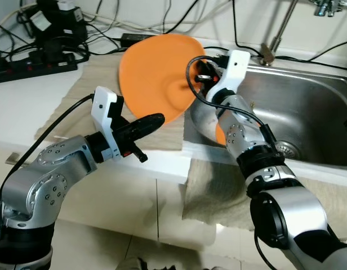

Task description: Kitchen organization

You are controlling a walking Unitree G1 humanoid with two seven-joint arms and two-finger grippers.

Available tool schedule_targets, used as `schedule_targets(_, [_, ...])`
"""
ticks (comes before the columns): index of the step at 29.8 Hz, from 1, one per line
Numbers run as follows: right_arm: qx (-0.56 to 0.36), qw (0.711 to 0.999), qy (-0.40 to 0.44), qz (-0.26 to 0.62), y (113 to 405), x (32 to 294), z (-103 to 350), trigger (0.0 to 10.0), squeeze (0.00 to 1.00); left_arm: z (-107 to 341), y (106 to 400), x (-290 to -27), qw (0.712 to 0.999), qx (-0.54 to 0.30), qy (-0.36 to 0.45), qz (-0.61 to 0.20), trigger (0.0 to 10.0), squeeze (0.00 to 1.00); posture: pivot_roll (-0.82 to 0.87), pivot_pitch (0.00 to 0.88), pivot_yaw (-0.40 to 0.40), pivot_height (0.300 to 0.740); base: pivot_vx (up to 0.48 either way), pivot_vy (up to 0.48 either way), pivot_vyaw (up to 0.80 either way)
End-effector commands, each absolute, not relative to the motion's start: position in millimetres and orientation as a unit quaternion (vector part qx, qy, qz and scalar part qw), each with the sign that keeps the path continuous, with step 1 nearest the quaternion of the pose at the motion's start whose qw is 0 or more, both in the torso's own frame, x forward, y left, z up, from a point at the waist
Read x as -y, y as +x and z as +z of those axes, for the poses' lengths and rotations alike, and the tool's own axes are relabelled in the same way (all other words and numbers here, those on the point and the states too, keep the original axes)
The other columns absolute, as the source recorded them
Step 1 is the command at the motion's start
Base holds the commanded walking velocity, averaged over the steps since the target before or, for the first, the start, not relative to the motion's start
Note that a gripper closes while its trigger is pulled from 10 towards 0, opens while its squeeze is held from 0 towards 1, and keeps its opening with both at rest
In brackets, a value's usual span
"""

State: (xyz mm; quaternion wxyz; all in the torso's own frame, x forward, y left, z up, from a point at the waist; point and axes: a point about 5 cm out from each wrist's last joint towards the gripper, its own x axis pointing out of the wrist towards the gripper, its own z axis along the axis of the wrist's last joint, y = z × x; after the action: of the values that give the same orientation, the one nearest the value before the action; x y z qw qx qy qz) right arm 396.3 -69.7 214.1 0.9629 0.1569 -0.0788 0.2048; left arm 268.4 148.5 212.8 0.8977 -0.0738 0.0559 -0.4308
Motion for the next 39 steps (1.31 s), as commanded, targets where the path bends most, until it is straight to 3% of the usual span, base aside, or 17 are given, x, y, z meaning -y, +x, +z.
schedule_targets(1, [0.098,0.959,0.158,0.213,398,70,229,0.0,0.00,209,269,-149,0.898,-0.069,-0.070,-0.429,10.0,0.00,0.12,0.026,-0.003,0.740,0.000,0.000,0.00])
schedule_targets(23, [0.160,0.958,0.151,0.182,404,96,269,0.0,0.00,205,271,-145,0.895,-0.076,-0.068,-0.434,10.0,0.00,0.11,0.032,0.003,0.740,0.000,0.000,0.00])
schedule_targets(39, [0.191,0.968,0.133,0.091,413,152,291,0.0,0.00,202,273,-145,0.895,-0.080,-0.061,-0.434,10.0,0.00,0.11,0.037,0.016,0.740,0.000,0.000,0.00])
